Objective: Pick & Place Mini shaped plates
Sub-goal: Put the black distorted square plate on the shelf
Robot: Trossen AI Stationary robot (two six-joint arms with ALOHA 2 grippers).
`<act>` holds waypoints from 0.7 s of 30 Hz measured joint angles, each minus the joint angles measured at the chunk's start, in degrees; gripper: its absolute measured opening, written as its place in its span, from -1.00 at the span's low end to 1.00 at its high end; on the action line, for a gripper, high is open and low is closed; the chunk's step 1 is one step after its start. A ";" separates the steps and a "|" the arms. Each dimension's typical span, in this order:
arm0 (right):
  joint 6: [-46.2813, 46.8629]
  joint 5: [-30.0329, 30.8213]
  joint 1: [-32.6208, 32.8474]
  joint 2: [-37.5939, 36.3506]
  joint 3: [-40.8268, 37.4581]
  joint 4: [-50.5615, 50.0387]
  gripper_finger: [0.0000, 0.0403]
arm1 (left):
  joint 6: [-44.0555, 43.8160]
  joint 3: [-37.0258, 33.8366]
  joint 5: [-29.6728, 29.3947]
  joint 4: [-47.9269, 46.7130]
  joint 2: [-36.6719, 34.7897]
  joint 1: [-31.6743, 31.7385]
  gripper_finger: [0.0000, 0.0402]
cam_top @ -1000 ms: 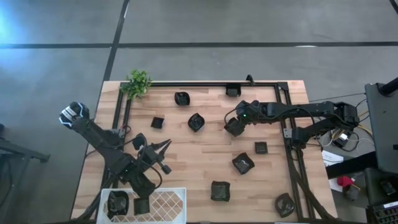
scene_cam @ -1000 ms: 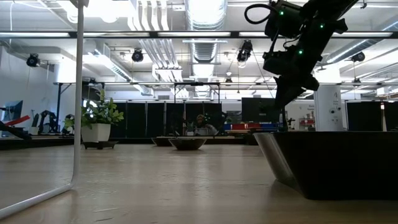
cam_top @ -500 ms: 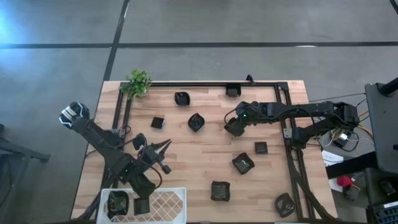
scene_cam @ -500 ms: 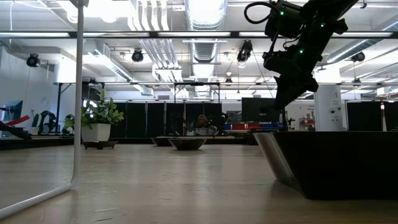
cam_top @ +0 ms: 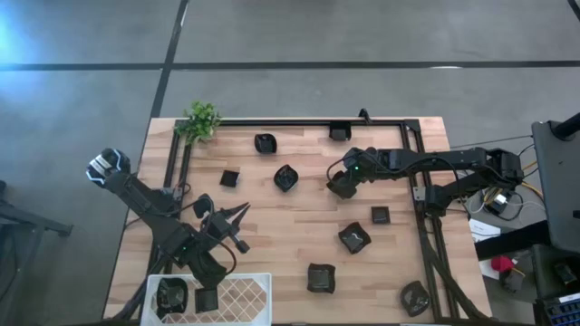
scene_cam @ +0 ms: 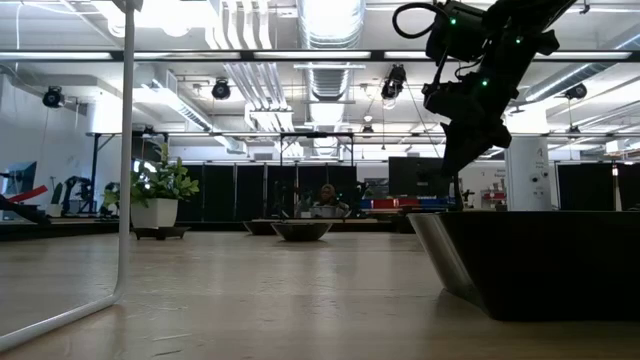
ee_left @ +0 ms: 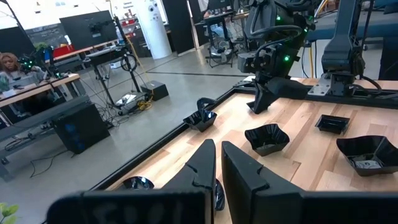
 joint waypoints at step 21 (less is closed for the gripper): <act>0.84 -0.20 0.04 0.00 -0.01 -0.08 -0.94 | 0.00 0.02 1.08 0.00 0.02 0.02 -0.88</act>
